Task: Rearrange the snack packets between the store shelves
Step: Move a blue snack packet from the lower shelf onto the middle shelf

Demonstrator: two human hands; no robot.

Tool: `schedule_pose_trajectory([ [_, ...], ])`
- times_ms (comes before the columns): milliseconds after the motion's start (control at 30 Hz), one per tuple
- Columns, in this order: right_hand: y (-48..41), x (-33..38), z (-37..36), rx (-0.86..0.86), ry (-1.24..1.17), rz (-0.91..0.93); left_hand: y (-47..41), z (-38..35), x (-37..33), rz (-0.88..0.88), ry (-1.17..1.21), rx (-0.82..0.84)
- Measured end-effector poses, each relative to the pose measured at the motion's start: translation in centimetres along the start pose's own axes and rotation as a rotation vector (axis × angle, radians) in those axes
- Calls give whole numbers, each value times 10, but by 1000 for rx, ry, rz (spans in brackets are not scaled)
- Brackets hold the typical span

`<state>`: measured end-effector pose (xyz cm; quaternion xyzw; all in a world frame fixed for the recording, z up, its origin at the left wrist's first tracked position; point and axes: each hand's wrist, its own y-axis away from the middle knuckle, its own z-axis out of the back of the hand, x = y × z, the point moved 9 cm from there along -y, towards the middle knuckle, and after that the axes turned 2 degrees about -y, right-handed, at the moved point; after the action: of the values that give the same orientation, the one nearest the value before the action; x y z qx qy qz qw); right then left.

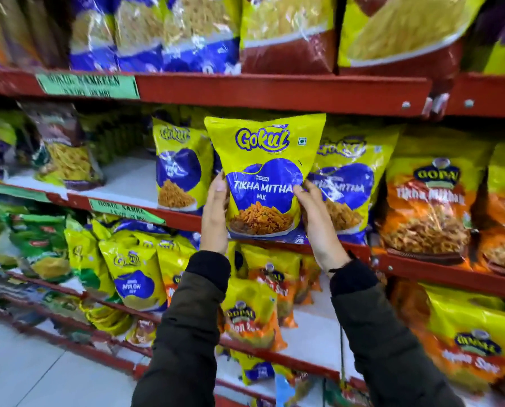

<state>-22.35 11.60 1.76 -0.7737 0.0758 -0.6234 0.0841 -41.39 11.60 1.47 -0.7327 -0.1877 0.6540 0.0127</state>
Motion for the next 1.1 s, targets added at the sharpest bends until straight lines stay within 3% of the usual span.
schedule_pose_trajectory([
  [133, -43, -14, -20, -39, 9, 35, -49, 7, 1, -81, 45, 14],
  [300, -73, -48, -27, -136, 67, 8, -100, 4, 49, 29, -6, 141],
  [433, -85, -58, -15, -258, 161, -10, -131, 12, 84, 151, -134, 144],
  [567, -97, -27, 0, -452, 213, 169, -165, 16, 90, 228, -167, 117],
  [667, -111, -15, 8, -511, 260, 221, -167, 7, 54, 137, -21, 44],
  [800, -111, 0, 12, -615, 361, 272, -180, -3, 54, 160, 254, -12],
  [967, -116, 8, 25, -681, 452, 265, -187, -8, 47, 77, 324, -81],
  [1100, -119, 10, 20, -708, 544, 253, -188, -14, 48, 116, 240, -92],
])
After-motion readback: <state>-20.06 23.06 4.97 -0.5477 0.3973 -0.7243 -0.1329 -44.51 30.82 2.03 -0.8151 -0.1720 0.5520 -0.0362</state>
